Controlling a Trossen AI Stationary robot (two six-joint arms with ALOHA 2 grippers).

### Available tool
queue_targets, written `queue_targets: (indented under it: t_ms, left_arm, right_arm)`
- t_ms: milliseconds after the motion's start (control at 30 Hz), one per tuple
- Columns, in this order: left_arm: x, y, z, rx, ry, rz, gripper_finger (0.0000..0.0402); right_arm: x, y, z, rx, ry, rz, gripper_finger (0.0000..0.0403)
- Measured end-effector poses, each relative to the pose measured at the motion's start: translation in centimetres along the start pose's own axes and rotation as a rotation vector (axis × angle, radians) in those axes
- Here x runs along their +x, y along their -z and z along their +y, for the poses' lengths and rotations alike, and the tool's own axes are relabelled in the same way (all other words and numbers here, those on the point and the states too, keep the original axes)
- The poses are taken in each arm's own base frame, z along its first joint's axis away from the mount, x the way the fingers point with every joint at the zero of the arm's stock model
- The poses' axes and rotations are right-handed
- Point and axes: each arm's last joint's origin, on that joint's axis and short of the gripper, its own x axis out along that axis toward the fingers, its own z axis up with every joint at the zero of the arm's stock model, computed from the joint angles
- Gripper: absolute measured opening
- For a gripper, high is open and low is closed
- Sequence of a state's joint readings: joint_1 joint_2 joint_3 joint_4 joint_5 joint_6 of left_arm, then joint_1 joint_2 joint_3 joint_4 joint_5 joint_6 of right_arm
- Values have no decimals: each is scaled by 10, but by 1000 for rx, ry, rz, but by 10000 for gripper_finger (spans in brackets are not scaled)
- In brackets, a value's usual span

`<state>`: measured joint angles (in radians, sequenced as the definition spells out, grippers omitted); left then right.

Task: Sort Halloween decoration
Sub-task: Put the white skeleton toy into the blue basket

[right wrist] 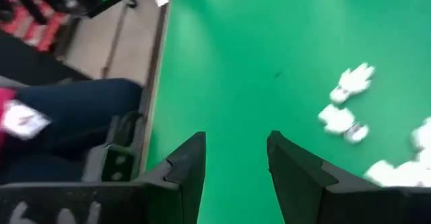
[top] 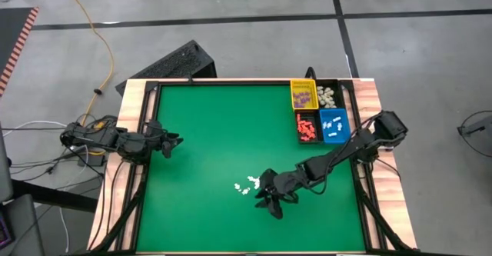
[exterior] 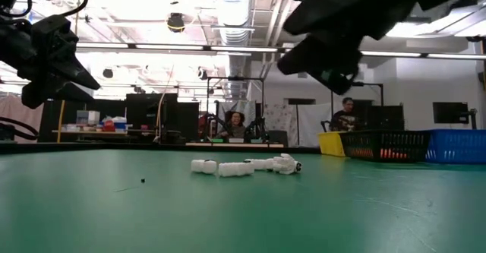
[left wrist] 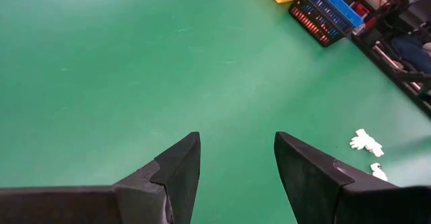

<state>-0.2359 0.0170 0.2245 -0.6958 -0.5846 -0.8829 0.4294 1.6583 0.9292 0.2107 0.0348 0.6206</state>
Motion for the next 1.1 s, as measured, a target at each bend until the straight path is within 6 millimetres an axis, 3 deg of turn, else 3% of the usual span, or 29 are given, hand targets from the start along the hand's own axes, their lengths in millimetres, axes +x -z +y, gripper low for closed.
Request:
queue_targets:
  t_ms: [233, 367, 567, 833, 1100]
  left_arm:
    - [0, 0, 0, 4, -5, 3, 180]
    - [0, 1, 1, 6, -7, 5, 180]
    - [0, 1, 1, 7, -9, 6, 180]
    - [0, 1, 1, 10, -12, 10, 180]
    - [0, 2, 2, 15, -17, 16, 180]
  right_arm:
    - [-1, -26, 25, -208, 127, -24, 177]
    - [-6, -29, 25, -294, 296, 25, 177]
    - [-8, -22, 18, -347, 358, 123, 177]
    - [18, -9, -9, -508, 408, 258, 177]
    - [29, -11, -36, -475, 366, 350, 177]
